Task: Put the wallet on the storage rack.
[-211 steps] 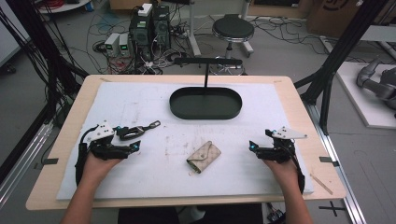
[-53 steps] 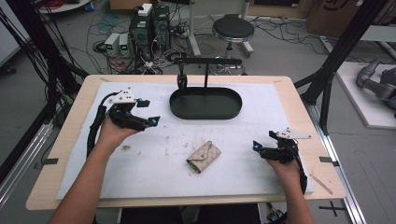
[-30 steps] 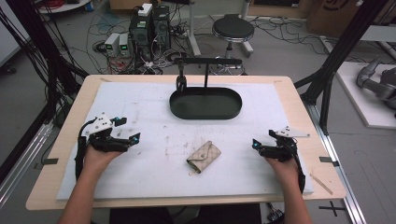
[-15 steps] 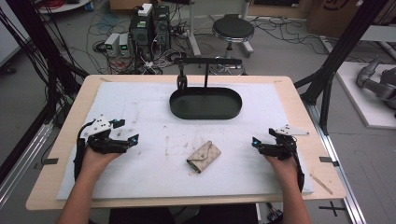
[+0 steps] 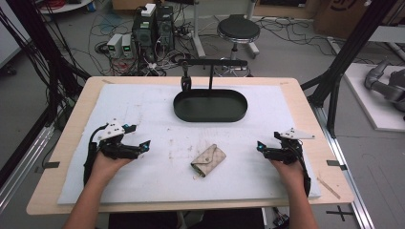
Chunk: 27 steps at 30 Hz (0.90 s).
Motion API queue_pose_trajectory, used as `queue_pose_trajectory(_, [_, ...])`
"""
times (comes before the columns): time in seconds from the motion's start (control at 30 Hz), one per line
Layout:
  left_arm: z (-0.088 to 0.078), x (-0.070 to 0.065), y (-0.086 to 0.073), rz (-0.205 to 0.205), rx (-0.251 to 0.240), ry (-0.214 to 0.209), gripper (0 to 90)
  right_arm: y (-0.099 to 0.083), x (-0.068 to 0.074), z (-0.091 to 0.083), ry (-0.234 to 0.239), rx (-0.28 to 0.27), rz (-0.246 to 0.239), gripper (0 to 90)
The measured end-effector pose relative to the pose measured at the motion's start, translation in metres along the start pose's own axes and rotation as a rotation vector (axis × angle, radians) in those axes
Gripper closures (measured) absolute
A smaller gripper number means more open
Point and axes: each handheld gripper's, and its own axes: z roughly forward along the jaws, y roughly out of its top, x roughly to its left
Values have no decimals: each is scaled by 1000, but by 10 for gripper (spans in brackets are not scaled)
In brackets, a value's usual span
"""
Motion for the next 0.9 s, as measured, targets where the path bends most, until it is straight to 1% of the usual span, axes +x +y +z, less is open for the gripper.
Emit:
queue_pose_trajectory(0.03, [3, -4, 2, -2, 1, -6, 139, 0, -1, 0, -1, -3, -8, 147])
queue_pose_trajectory(0.1, [9, -13, 6, 1, 14, -40, 139, 0, -3, -2, -2, -7, 4, 147])
queue_pose_trajectory(0.13, [13, -18, 8, 7, 25, -58, 139, 0, -4, -2, -6, -9, 7, 148])
queue_pose_trajectory(0.23, [25, -34, 16, 22, 50, -94, 138, -1, -5, -3, -7, -7, 13, 147])
queue_pose_trajectory(0.33, [37, -52, 23, 33, 74, -119, 138, -2, -6, -5, -6, -12, 17, 148])
queue_pose_trajectory(0.4, [44, -60, 25, 52, 94, -129, 138, -2, -6, -6, -8, -16, 22, 148])
queue_pose_trajectory(0.47, [53, -69, 27, 55, 102, -139, 138, -2, -6, -6, -7, -17, 19, 148])
queue_pose_trajectory(0.5, [57, -73, 28, 59, 105, -152, 138, -2, -6, -6, -4, -17, 21, 148])
queue_pose_trajectory(0.6, [72, -88, 33, 47, 100, -185, 138, -2, -5, -5, -5, -12, 20, 148])
queue_pose_trajectory(0.63, [78, -94, 35, 57, 107, -199, 138, -2, -5, -4, -4, -11, 17, 147])
queue_pose_trajectory(0.73, [91, -109, 40, 78, 126, -219, 138, -2, -5, -5, -4, -10, 20, 147])
queue_pose_trajectory(0.77, [95, -113, 41, 79, 129, -227, 138, -2, -5, -5, -4, -11, 18, 148])
queue_pose_trajectory(0.83, [101, -121, 42, 85, 138, -225, 138, -2, -6, -5, -3, -12, 15, 147])
queue_pose_trajectory(0.87, [105, -124, 41, 89, 151, -227, 138, -2, -6, -5, -3, -12, 14, 147])
queue_pose_trajectory(0.9, [107, -127, 40, 86, 157, -225, 138, -2, -6, -5, -3, -10, 13, 148])
